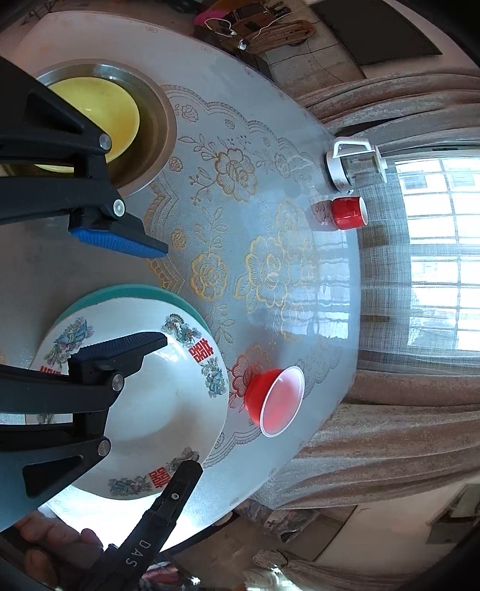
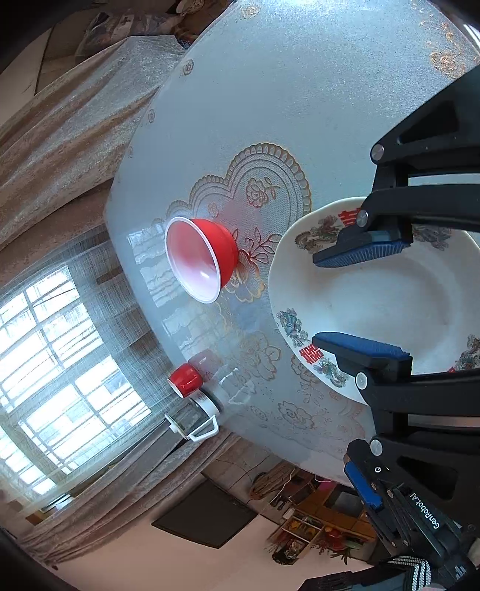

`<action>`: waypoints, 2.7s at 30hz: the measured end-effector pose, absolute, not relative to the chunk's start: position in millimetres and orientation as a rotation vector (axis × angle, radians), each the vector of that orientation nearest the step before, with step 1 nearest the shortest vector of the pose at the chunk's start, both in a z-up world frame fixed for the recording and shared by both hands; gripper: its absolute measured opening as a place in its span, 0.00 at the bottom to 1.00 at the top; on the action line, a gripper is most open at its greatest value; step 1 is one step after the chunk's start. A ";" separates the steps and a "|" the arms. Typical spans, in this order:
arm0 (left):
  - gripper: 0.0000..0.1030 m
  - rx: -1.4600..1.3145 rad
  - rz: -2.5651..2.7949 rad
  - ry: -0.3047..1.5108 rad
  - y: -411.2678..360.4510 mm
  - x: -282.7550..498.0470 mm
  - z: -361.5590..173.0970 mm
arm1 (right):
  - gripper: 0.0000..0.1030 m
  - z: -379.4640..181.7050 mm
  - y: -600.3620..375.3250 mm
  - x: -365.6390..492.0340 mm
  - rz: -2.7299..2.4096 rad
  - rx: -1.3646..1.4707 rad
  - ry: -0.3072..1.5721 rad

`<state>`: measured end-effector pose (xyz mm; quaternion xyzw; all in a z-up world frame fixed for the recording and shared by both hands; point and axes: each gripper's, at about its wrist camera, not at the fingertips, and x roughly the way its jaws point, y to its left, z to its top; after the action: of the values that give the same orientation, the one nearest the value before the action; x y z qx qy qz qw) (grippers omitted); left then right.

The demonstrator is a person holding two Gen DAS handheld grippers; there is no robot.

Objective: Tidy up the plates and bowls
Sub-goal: 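Move the right gripper over the plates to the red bowl, then grasp the red bowl rim with the right gripper and lift it toward the basin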

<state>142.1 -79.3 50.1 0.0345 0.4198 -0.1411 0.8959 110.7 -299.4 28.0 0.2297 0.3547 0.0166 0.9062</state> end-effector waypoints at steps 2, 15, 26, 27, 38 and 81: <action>0.41 0.050 -0.287 0.898 -80.6 149.7 47.2 | 0.36 27.1 -306.9 112.6 0.031 0.481 0.733; 0.40 -0.009 -0.392 0.904 -98.0 221.4 67.0 | 0.36 40.7 -349.0 156.7 0.033 0.516 0.749; 0.40 0.060 -0.611 1.032 -193.2 350.4 47.1 | 0.36 26.6 -381.4 257.6 -0.064 0.550 0.837; 0.41 0.053 -0.622 1.061 -198.1 358.2 42.0 | 0.36 23.6 -383.4 264.7 -0.069 0.561 0.853; 0.12 0.108 -0.695 1.093 -221.4 345.9 14.8 | 0.11 1.6 -375.5 270.8 -0.102 0.504 0.934; 0.12 -0.168 -0.317 0.801 60.3 106.7 78.5 | 0.11 36.0 -142.2 137.4 0.369 0.384 0.880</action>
<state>106.7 60.3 78.5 -0.0811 0.3876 -0.1537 0.9053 137.4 -142.2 36.0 0.1838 0.4209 0.1767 0.8706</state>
